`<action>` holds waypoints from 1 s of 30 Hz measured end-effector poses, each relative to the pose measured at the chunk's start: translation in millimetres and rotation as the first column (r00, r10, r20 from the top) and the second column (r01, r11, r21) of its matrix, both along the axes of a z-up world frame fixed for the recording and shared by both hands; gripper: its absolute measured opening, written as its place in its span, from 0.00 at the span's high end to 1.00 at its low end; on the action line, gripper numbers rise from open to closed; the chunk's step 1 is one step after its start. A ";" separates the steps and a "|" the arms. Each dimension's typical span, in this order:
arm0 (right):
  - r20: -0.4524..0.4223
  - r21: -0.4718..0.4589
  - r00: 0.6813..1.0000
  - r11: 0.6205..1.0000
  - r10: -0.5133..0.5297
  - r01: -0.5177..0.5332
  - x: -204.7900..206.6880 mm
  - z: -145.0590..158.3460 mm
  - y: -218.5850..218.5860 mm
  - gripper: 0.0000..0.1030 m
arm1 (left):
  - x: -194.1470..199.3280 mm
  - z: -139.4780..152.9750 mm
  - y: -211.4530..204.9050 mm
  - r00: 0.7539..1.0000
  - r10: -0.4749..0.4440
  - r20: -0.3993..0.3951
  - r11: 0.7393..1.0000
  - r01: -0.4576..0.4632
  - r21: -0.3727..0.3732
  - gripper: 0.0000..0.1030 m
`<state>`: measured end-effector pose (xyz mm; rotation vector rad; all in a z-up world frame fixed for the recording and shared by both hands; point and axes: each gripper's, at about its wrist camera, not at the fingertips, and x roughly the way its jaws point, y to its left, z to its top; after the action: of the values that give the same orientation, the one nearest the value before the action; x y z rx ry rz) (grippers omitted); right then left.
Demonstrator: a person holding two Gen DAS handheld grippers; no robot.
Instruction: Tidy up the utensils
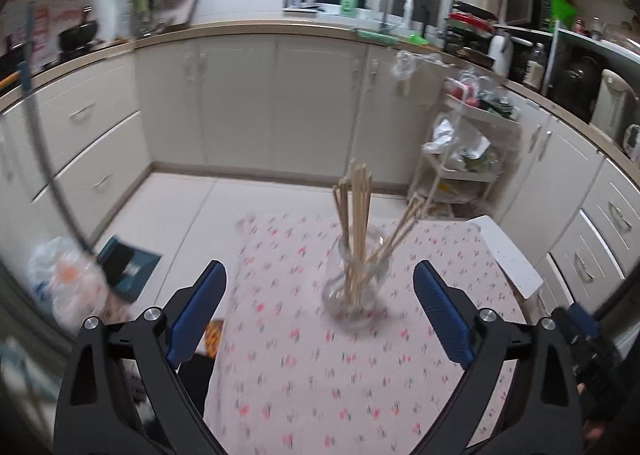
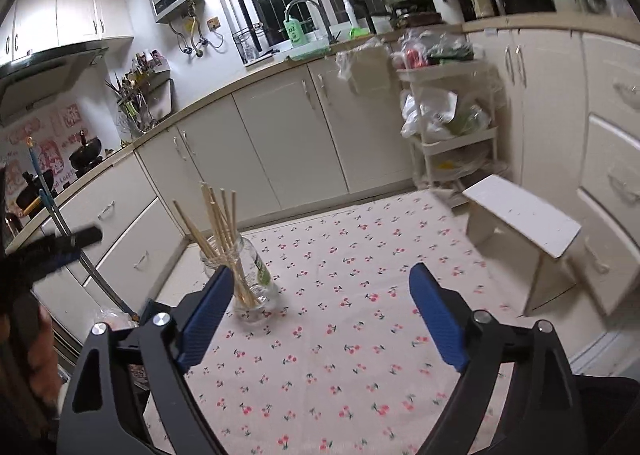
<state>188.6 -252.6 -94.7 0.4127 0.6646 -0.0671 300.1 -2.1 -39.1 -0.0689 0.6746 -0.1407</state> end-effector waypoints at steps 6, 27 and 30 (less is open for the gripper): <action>0.017 -0.033 1.000 0.999 0.011 -0.010 -39.3 38.1 12.6 0.12 | -75.1 16.7 -0.4 0.996 0.078 0.047 0.995 -0.081 0.065 0.09; -0.073 -0.011 0.995 0.998 0.061 -0.062 -185.8 116.1 59.1 0.07 | -256.2 67.8 -5.1 0.992 0.088 0.089 0.996 -0.090 0.027 0.07; -0.096 -0.025 0.994 0.998 0.057 -0.059 -198.4 116.6 63.9 0.07 | -271.1 63.9 -2.2 0.994 0.090 0.068 0.996 -0.090 0.000 0.07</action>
<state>-9.9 -188.7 21.9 0.3643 0.7682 -0.0411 29.0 -4.3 24.8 -0.0909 0.6024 -0.0553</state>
